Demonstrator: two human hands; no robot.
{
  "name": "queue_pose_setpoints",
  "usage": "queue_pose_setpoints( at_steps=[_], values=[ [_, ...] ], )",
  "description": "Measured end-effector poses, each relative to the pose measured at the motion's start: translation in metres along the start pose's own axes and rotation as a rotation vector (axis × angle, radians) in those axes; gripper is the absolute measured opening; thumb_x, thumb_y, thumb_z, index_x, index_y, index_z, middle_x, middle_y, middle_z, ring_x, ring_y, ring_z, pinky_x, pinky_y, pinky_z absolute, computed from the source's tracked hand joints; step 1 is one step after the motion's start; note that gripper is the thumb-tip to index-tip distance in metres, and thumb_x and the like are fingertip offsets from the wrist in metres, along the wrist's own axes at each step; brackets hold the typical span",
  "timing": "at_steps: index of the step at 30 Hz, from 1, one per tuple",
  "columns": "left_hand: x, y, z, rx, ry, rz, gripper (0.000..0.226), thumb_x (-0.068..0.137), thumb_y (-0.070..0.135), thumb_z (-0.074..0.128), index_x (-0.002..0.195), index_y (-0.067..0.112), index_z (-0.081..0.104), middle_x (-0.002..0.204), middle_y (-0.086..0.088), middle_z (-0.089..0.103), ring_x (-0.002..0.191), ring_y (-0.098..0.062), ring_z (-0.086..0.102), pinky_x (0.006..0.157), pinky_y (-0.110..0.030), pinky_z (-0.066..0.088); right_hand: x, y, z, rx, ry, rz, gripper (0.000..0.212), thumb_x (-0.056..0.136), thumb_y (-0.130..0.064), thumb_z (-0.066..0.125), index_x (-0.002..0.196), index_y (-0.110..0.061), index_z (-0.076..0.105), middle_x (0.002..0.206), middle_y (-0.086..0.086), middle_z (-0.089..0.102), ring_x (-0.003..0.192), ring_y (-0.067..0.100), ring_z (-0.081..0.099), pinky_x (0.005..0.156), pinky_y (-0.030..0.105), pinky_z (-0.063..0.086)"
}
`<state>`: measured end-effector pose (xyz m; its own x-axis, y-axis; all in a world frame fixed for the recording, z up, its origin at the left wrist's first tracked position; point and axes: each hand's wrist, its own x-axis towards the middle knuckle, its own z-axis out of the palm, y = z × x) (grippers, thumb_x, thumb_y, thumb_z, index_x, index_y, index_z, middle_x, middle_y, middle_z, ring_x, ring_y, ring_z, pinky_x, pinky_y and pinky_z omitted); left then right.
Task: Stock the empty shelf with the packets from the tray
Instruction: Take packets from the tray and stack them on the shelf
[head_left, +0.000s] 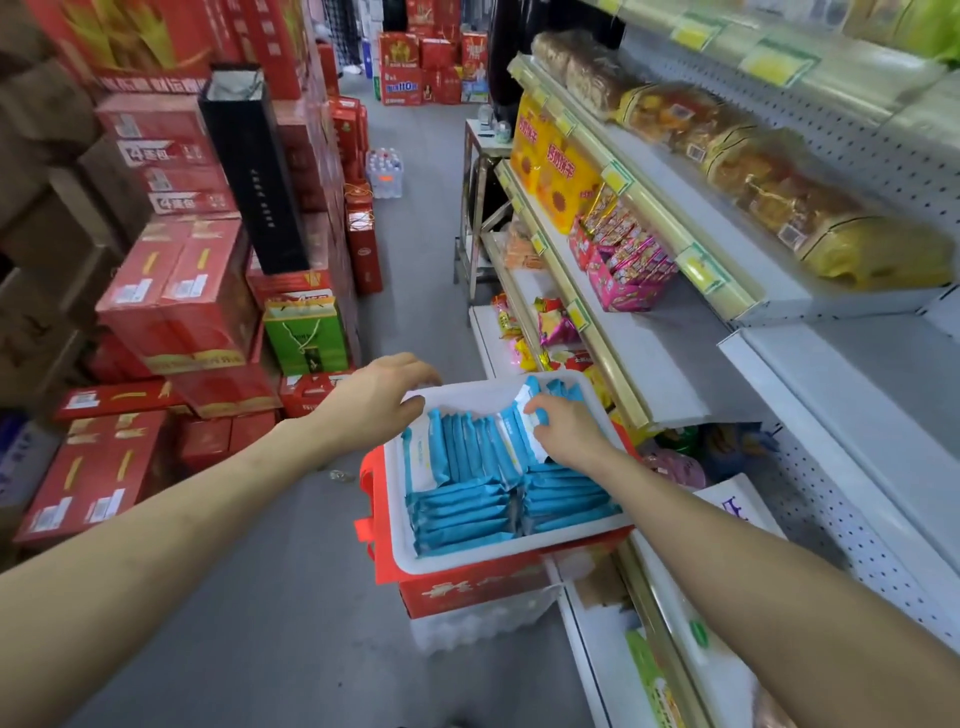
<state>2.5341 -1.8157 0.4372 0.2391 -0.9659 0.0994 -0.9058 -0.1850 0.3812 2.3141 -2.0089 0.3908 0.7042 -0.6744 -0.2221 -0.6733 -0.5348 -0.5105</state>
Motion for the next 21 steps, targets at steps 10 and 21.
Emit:
queue_pose_setpoints(
  at_steps=[10, 21],
  values=[
    [0.083, 0.055, 0.042, 0.026, -0.232, 0.144, 0.038, 0.099, 0.019, 0.053, 0.135, 0.031, 0.058, 0.137, 0.007, 0.057, 0.118, -0.016, 0.057, 0.097, -0.036, 0.05, -0.048, 0.035, -0.075, 0.053, 0.25, 0.023, 0.035, 0.089, -0.008, 0.055, 0.113, -0.029, 0.067, 0.099, -0.003, 0.063, 0.076, 0.013, 0.058, 0.067, 0.028, 0.044],
    [0.144, 0.091, 0.111, 0.206, -0.524, 0.331, 0.053, 0.101, 0.02, 0.052, 0.151, 0.032, 0.04, 0.161, 0.009, 0.031, 0.133, -0.022, 0.051, 0.106, -0.045, 0.046, -0.122, 0.072, -0.104, 0.056, 0.314, 0.041, 0.033, 0.092, -0.015, 0.058, 0.113, -0.039, 0.065, 0.105, -0.013, 0.064, 0.067, 0.007, 0.066, 0.053, 0.027, 0.054]
  ],
)
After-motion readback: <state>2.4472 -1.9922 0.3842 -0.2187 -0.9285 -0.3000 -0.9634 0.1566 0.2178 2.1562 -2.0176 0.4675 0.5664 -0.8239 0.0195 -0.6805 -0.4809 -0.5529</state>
